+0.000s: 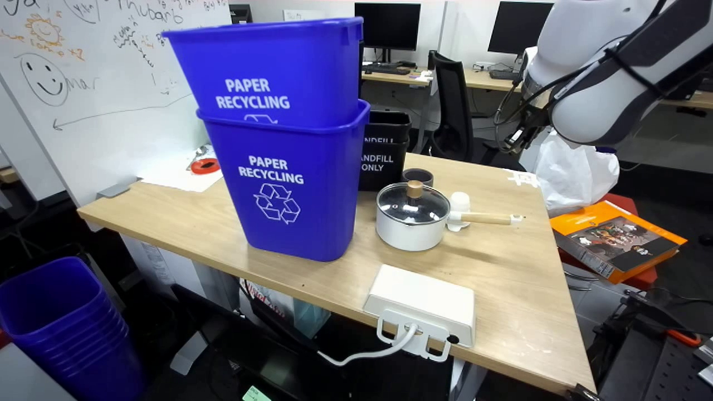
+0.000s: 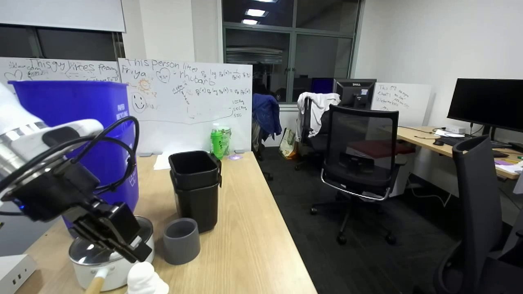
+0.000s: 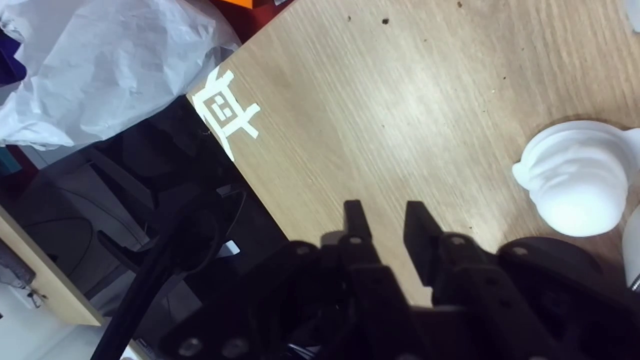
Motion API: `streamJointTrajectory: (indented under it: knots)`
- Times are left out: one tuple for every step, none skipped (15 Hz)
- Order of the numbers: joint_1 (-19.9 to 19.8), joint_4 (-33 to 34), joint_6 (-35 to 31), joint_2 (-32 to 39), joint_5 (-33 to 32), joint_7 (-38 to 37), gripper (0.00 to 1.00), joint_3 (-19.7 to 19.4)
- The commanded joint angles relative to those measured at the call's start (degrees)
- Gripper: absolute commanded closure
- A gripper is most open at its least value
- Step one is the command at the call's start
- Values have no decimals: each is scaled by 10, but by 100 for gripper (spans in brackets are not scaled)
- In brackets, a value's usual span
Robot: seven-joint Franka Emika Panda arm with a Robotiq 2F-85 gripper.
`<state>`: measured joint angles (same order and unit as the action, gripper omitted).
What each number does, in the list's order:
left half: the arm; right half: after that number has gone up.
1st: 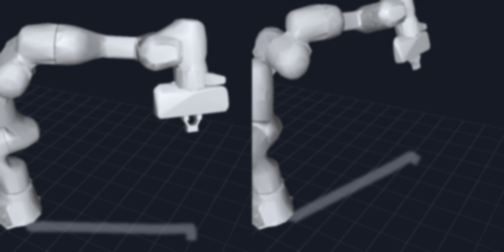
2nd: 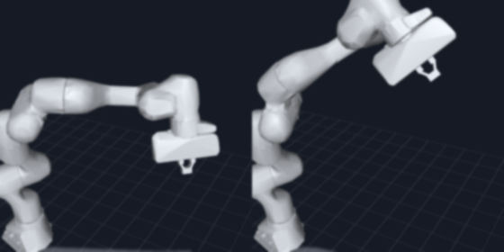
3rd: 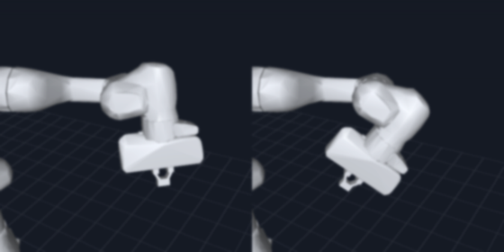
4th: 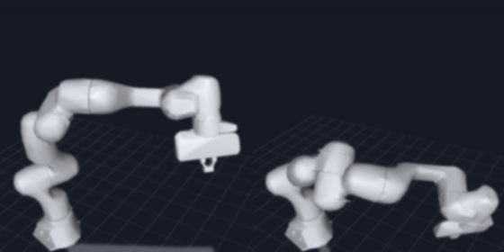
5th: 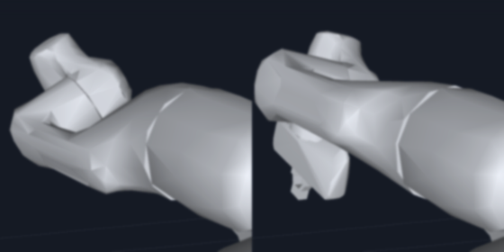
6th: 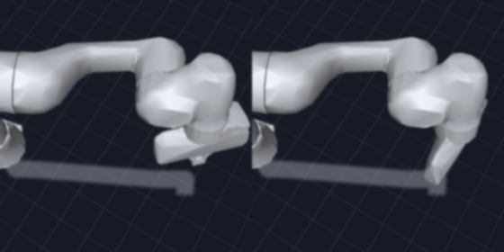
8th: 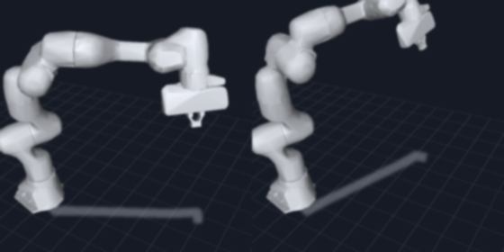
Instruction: Take the strainer out of the gray cup
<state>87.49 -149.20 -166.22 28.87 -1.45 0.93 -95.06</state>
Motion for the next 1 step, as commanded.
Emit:
streamJointTrajectory:
  knots:
    - [-7, 2, -2, -1, -2, -1, 73, 5]
